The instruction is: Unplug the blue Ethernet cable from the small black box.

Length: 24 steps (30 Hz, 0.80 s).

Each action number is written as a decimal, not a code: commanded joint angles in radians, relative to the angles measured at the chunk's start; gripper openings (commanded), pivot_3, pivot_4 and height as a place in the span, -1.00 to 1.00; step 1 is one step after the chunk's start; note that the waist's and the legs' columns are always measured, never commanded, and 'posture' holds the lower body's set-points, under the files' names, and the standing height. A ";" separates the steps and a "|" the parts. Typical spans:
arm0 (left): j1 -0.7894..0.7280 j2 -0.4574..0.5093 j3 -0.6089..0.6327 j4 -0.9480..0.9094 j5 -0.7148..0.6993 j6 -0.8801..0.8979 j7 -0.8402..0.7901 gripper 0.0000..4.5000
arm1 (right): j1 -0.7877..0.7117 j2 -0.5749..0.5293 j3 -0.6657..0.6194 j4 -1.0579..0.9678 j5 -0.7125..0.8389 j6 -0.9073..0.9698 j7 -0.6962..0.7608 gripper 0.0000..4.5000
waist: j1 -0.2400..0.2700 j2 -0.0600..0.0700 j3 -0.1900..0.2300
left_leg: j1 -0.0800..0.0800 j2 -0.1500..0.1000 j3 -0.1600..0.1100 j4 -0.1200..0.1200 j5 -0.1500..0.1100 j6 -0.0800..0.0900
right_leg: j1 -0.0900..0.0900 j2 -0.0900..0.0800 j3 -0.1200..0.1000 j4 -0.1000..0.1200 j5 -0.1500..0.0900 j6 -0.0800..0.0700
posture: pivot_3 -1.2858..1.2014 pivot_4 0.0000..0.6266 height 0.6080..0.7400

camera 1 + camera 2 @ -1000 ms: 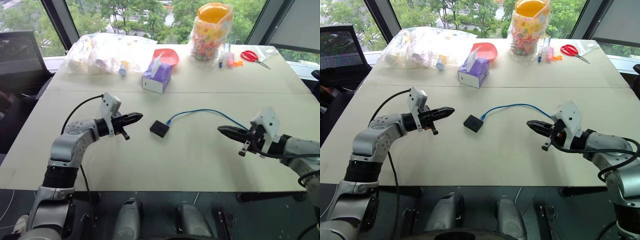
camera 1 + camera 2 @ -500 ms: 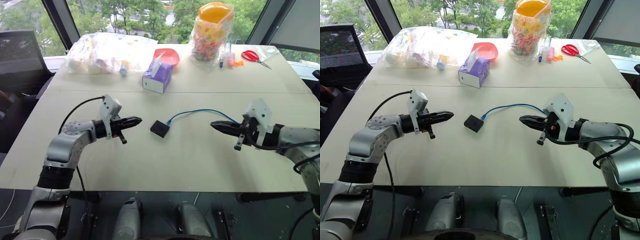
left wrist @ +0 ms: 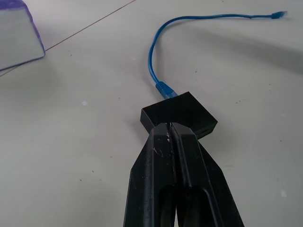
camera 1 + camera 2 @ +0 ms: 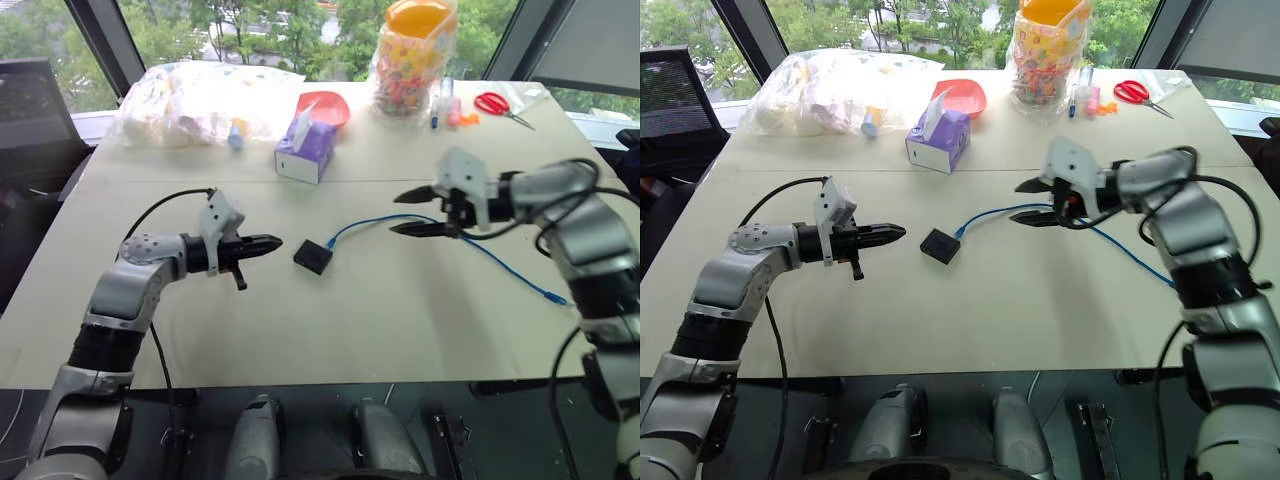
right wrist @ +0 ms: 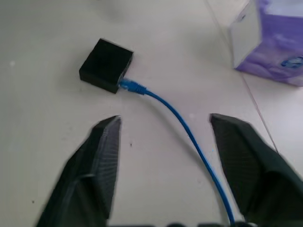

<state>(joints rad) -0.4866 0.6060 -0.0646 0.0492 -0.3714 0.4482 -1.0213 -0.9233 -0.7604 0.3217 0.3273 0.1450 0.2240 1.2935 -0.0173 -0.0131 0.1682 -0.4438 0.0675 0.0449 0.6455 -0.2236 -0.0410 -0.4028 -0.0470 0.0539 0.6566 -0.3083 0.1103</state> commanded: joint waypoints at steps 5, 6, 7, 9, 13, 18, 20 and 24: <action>0.027 0.023 0.026 -0.049 0.025 -0.046 0.012 -1.00 | -0.286 0.150 0.171 0.481 -0.285 -0.404 0.067 0.99 | 0.002 0.001 0.001 | -0.001 0.000 0.001 0.000 0.000 0.000 | -0.003 0.000 0.000 0.005 -0.001 0.001 | 0.03 -0.52 0.92; 0.032 0.023 0.027 -0.054 0.026 -0.048 0.016 -1.00 | -0.315 0.173 0.182 0.533 -0.312 -0.444 0.059 0.99 | 0.001 0.001 0.002 | -0.001 0.000 0.001 0.000 0.000 0.000 | -0.003 0.000 0.001 0.005 -0.001 0.001 | 0.03 -0.52 0.92; 0.035 0.023 0.028 -0.057 0.027 -0.049 0.019 -1.00 | -0.334 0.190 0.186 0.573 -0.330 -0.476 0.052 0.99 | 0.000 0.002 0.002 | -0.001 0.000 0.002 0.001 0.000 0.000 | -0.004 0.000 0.001 0.006 -0.001 0.001 | 0.03 -0.52 0.92; 0.051 0.025 0.033 -0.077 0.026 -0.045 0.028 -1.00 | -0.386 0.241 0.212 0.660 -0.381 -0.528 0.056 0.99 | 0.000 0.002 0.002 | -0.001 0.000 0.002 0.001 0.000 -0.001 | -0.004 0.000 0.001 0.007 -0.001 0.001 | 0.03 -0.52 0.92; 0.081 0.033 0.042 -0.111 0.025 -0.043 0.041 -1.00 | -0.454 0.315 0.264 0.788 -0.488 -0.609 0.028 0.99 | -0.003 0.002 0.002 | 0.000 0.001 0.002 0.001 0.002 -0.003 | -0.004 0.000 0.001 0.010 -0.001 0.001 | 0.03 -0.52 0.92; 0.101 0.035 0.055 -0.134 0.022 -0.036 0.063 -1.00 | -0.492 0.386 0.285 0.872 -0.568 -0.675 -0.021 0.99 | -0.001 0.002 0.002 | 0.000 0.001 0.001 0.001 0.003 -0.005 | -0.004 0.000 0.001 0.010 -0.001 0.001 | 0.03 -0.52 0.92; 0.107 0.035 0.058 -0.141 0.021 -0.035 0.070 -1.00 | -0.499 0.405 0.292 0.889 -0.595 -0.694 -0.039 0.99 | -0.001 0.002 0.002 | 0.000 0.001 0.001 0.001 0.003 -0.005 | -0.004 0.000 0.001 0.010 -0.001 0.001 | 0.03 -0.52 0.92; 0.127 0.033 0.068 -0.164 0.018 -0.031 0.085 -1.00 | -0.509 0.443 0.325 0.903 -0.663 -0.764 -0.094 0.99 | -0.003 0.003 0.002 | 0.000 0.001 0.001 0.001 0.003 -0.005 | -0.004 0.000 0.001 0.011 -0.001 0.001 | 0.03 -0.52 0.92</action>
<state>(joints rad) -0.3589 0.6288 -0.0207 -0.0753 -0.3442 0.4244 -0.9433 -1.3927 -0.3250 0.6411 1.2318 -0.4971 -0.5071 1.2200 -0.0198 -0.0105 0.1706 -0.4435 0.0682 0.0463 0.6462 -0.2204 -0.0464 -0.4074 -0.0469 0.0548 0.6673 -0.3093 0.1116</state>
